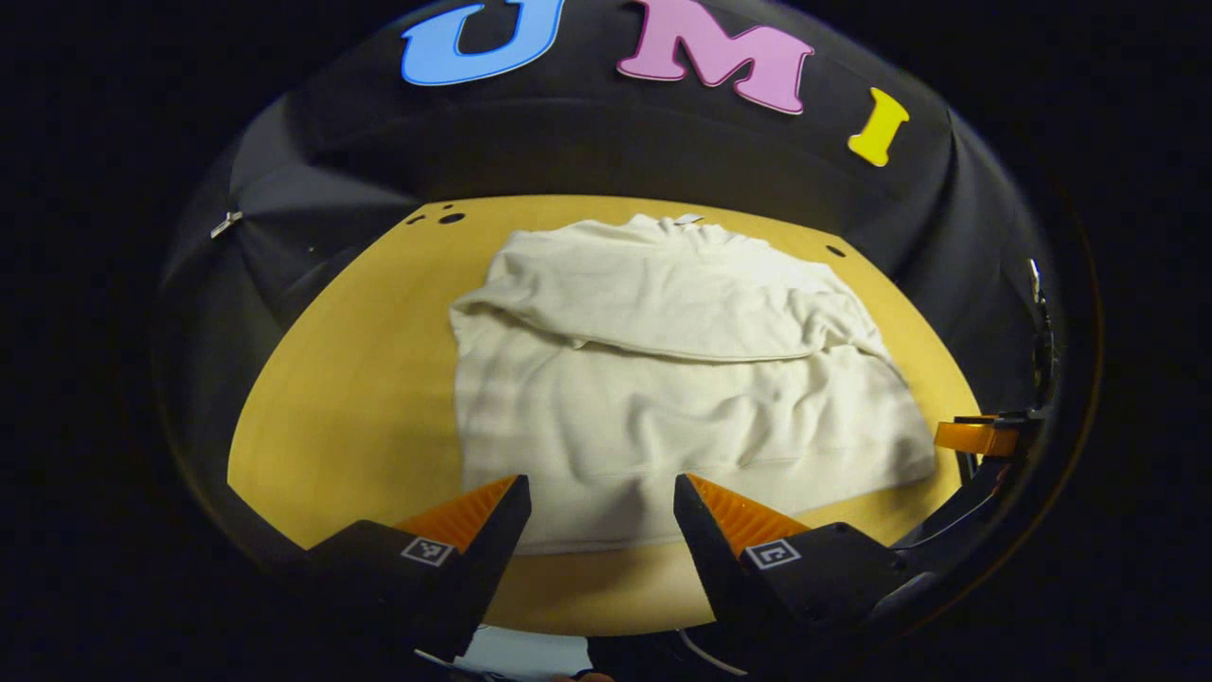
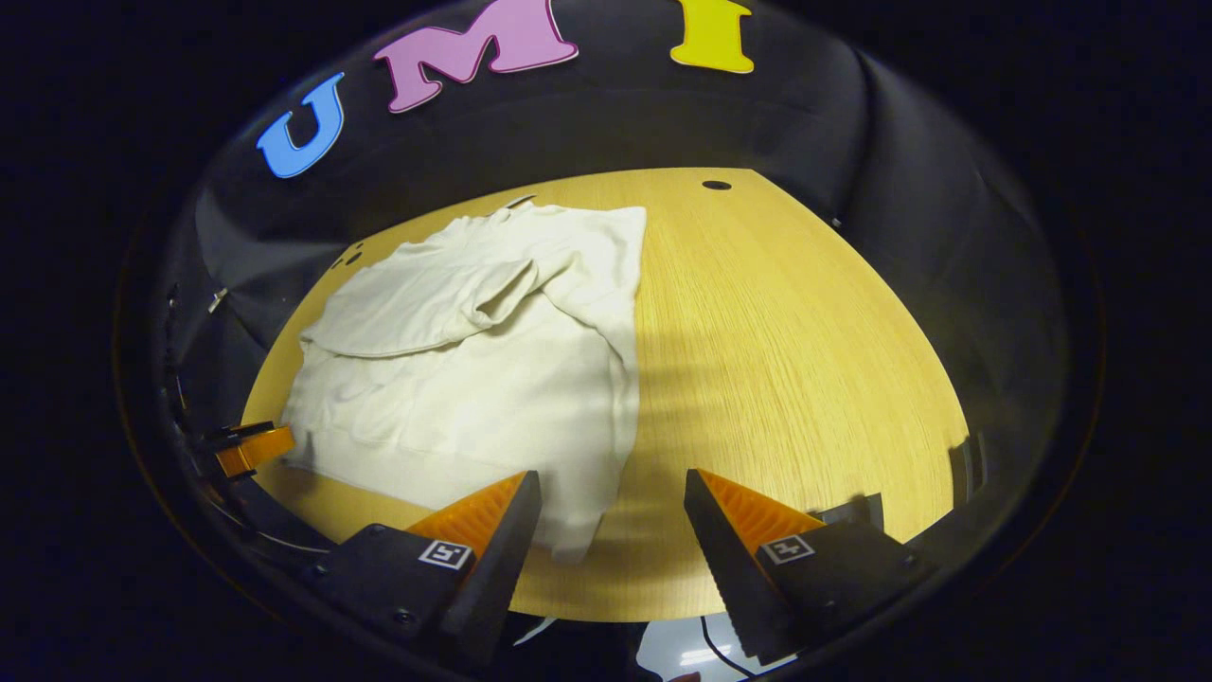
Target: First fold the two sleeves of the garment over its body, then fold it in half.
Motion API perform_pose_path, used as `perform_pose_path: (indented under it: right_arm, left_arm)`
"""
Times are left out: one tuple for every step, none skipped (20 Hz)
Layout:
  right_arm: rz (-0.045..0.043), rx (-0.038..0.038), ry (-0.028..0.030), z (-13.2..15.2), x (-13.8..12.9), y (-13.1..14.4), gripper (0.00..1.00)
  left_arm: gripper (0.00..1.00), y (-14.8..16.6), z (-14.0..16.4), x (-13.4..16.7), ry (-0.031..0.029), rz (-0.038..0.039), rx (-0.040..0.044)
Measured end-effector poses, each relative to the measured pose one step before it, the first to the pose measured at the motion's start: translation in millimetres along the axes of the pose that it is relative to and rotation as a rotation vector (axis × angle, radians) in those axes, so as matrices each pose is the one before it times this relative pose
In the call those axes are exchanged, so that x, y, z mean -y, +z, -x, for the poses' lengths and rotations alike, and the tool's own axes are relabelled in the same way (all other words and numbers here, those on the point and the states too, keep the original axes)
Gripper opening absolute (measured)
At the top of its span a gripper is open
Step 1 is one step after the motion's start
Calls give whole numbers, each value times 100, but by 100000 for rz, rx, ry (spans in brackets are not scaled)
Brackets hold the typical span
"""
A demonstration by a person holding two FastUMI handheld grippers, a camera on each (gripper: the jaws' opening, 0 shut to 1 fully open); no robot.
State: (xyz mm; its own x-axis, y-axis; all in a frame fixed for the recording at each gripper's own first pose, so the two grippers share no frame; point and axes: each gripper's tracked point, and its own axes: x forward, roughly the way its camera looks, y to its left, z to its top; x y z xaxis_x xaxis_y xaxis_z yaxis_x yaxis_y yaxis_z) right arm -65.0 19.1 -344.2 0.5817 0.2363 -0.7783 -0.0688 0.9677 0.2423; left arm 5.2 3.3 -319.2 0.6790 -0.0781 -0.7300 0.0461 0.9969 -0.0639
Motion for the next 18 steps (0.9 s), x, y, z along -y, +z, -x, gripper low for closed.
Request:
perform_pose_path:
  right_arm:
    - [-310,-669,-217,-629,211,64,94]
    - [-454,-544,-14,-331,-213,-65,94]
    - [-95,-253,-174,-268,-207,92,94]
    - [189,-747,-253,-337,-100,-212,94]
    - [465,-579,-410,-335,-161,-124,94]
    - [412,-344,-369,-316,-192,26,94]
    - [251,-462,206,-300,-289,0,94]
    - [376,-295,-253,-325,-176,-194,94]
    - [623,-1105,-337,-297,-182,-192,94]
    - [448,-960,-108,-403,-276,-242,94]
    - [777,-1506,-868,-260,-195,-321,94]
    - [2235,1378,-1795,-409,-34,393,95]
    - [2268,-1711,-824,101,-129,-306,94]
    - [-583,400,378,-91,-307,188,95]
    - [-269,88,171,169,-273,-129,91]
    - [1355,593,4344,-228,-678,191,81]
    - [2018,17,6870,-55,-1528,24,77]
    - [1046,-607,262,247,-283,-311,45]
  left_arm:
    - [95,-165,-204,-648,1305,423,-522]
    - [95,-242,-182,-495,805,-122,-904]
    - [96,-424,-623,-421,855,-443,-978]
    - [96,-252,-487,-219,326,-433,-1308]
    - [96,-154,-456,-329,899,-394,-1016]
    - [96,-161,-386,-121,344,126,-1181]
    - [91,-73,-339,-87,47,416,-777]
    - [95,41,-142,-32,435,-205,-229]
    - [95,-25,-244,-71,276,-1562,34]
    - [95,-383,-95,8,435,-1549,-1393]
    - [96,116,-2,-10,328,-732,592]
    - [98,-122,-88,9,320,302,-671]
    - [98,180,71,57,221,834,755]
    - [97,-228,-219,173,-743,-638,-743]
    - [93,230,-105,536,-2253,-2734,237]
    - [71,56,-57,667,-2889,-3797,-285]
    - [49,178,3,567,-1783,-3235,235]
    - [39,98,18,199,-670,-2312,-267]
